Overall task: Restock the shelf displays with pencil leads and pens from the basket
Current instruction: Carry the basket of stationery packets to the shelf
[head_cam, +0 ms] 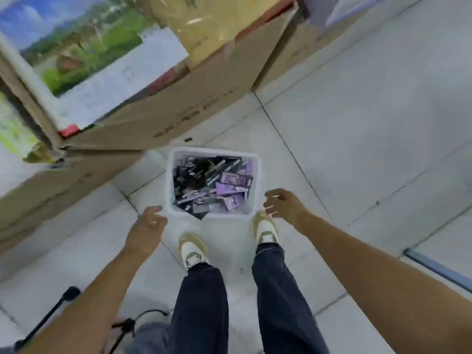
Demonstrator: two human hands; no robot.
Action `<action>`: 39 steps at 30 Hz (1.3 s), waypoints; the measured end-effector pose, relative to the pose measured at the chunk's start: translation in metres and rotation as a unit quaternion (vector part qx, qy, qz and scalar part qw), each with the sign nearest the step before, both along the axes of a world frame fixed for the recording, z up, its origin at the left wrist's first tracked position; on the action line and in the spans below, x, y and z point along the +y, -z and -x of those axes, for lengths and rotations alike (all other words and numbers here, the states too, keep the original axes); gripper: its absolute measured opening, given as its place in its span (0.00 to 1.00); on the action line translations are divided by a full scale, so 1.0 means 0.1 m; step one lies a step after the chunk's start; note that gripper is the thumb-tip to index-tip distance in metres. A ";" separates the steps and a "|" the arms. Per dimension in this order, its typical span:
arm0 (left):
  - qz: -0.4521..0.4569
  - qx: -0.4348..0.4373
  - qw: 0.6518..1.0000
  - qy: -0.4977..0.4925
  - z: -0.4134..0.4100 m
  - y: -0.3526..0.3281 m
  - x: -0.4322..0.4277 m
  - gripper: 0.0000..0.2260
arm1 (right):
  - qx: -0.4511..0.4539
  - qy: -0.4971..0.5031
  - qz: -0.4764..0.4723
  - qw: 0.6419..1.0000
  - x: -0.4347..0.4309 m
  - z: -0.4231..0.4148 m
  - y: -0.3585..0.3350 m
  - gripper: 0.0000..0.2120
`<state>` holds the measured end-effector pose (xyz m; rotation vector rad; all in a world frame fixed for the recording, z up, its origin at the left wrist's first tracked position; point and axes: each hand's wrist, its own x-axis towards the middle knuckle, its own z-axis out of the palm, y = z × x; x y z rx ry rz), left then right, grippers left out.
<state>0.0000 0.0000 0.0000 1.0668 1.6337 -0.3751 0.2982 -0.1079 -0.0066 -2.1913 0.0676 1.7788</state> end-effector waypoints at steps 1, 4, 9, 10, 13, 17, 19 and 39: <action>-0.016 0.009 1.000 -0.001 -0.03 0.29 0.02 0.17 | -0.008 -0.001 -0.004 1.000 0.02 0.01 0.30 0.07; -0.028 0.034 0.999 -0.025 -0.04 0.98 0.11 0.21 | -0.044 -0.036 0.009 0.998 0.06 0.02 1.03 0.20; 0.028 0.034 0.996 -0.082 0.06 1.80 0.10 0.28 | -0.095 -0.046 0.014 0.994 -0.08 0.19 1.77 0.27; 0.027 0.033 0.993 -0.106 0.09 1.89 0.13 0.27 | -0.108 -0.033 0.008 0.994 -0.10 0.18 1.83 0.25; 0.017 0.029 0.990 -0.133 0.19 1.93 0.21 0.21 | -0.118 -0.019 -0.012 0.993 -0.15 0.12 1.85 0.20; -0.035 0.038 0.987 -0.155 0.10 1.72 0.15 0.15 | -0.159 0.003 -0.045 0.986 -0.23 0.04 1.60 0.09; -0.066 0.044 0.987 -0.139 -0.02 1.46 0.06 0.11 | -0.157 0.028 -0.057 0.986 -0.32 0.02 1.33 0.07; -0.290 -0.177 0.935 0.105 -2.25 -3.64 -0.04 0.28 | -0.334 0.165 -0.246 0.895 -1.27 -1.47 -3.76 0.16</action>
